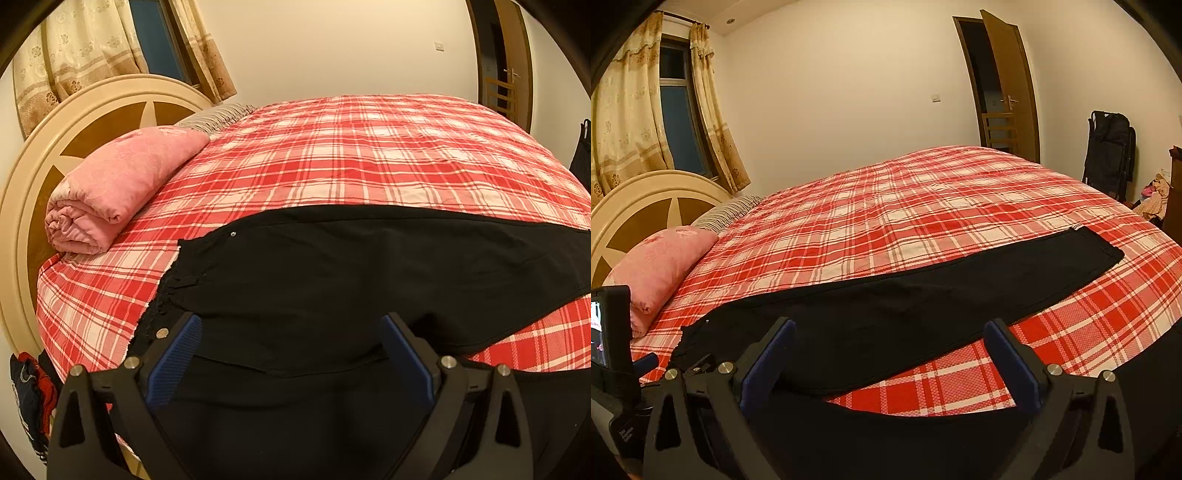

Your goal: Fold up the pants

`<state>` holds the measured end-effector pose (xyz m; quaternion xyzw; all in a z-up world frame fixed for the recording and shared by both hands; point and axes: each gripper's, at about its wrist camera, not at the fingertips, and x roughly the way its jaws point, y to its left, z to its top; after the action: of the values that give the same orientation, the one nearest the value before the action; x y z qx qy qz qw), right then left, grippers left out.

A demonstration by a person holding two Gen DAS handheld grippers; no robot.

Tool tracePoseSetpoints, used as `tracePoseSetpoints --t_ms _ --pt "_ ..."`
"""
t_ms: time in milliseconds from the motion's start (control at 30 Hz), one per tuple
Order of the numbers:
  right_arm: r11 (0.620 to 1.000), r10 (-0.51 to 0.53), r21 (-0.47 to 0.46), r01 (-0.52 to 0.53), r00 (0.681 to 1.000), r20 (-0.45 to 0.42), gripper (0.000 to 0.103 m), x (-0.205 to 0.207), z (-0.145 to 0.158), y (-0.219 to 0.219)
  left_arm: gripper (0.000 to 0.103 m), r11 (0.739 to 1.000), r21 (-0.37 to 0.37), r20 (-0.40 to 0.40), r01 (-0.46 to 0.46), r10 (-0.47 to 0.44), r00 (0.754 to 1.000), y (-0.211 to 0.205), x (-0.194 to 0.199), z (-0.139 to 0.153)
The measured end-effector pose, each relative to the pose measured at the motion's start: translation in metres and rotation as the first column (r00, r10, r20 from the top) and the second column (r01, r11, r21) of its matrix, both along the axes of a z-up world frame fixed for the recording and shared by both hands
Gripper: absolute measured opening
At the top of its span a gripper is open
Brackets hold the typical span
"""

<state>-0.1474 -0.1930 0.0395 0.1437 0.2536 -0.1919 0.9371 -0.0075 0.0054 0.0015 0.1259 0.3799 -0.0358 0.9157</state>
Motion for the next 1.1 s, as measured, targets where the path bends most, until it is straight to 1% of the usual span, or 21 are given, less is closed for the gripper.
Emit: tracePoseSetpoints --t_ms 733,1100 --pt "1.000 0.002 0.006 -0.001 1.000 -0.009 0.102 0.0030 -0.0009 0.0017 0.099 1.000 -0.002 -0.003 0.003 -0.003 1.000 0.0028 0.0003 -0.0003" --pt "1.000 -0.007 0.000 0.007 1.000 -0.021 0.102 0.0040 -0.0027 0.0000 0.099 1.000 -0.009 -0.005 0.007 -0.007 1.000 -0.0031 -0.0020 -0.0003"
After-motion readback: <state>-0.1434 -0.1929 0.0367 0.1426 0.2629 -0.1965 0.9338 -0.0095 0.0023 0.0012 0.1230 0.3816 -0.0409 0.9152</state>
